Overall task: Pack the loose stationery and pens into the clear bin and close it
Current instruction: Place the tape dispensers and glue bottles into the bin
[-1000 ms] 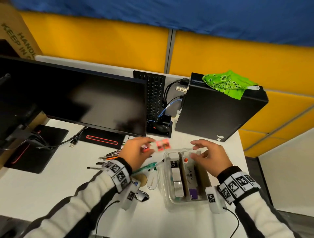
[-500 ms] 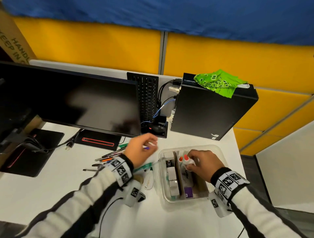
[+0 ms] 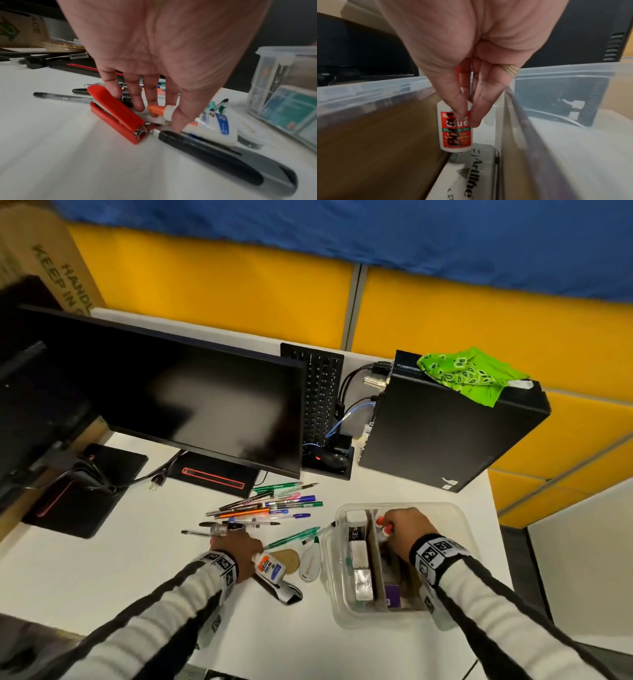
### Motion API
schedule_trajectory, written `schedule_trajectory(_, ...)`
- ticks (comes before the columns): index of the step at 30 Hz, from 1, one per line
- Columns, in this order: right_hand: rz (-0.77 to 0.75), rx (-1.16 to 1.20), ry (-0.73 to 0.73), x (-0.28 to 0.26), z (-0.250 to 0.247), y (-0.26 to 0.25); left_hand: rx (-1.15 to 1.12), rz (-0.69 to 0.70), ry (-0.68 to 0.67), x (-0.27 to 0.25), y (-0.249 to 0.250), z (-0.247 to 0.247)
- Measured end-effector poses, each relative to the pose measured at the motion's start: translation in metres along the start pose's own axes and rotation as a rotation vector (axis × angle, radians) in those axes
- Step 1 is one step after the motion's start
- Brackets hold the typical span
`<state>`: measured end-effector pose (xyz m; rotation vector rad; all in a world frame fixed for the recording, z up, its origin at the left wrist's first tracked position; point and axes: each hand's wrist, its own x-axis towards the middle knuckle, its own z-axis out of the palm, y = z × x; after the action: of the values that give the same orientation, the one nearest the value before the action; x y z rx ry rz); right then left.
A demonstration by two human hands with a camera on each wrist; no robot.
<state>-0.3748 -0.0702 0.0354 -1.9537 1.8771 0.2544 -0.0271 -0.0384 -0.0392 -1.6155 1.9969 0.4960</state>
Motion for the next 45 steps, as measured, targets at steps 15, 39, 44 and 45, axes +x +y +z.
schedule_trajectory(15, 0.016, 0.329, 0.208, -0.019, -0.02, 0.031, -0.388, 0.263, 0.431, -0.044, 0.007, -0.127)
schedule_trajectory(39, -0.009, 0.014, -0.032, -0.032, 0.001, -0.013, -0.355, 0.016, 0.163, -0.041, -0.022, -0.038)
schedule_trajectory(44, -0.022, -0.008, -0.036, -0.023, -0.001, -0.02, -0.398, 0.082, 0.125, -0.044, -0.028, 0.009)
schedule_trajectory(45, -0.009, -0.005, -0.04, -0.02, -0.001, -0.02, -0.409, 0.099, 0.122, -0.043, -0.024, 0.012)
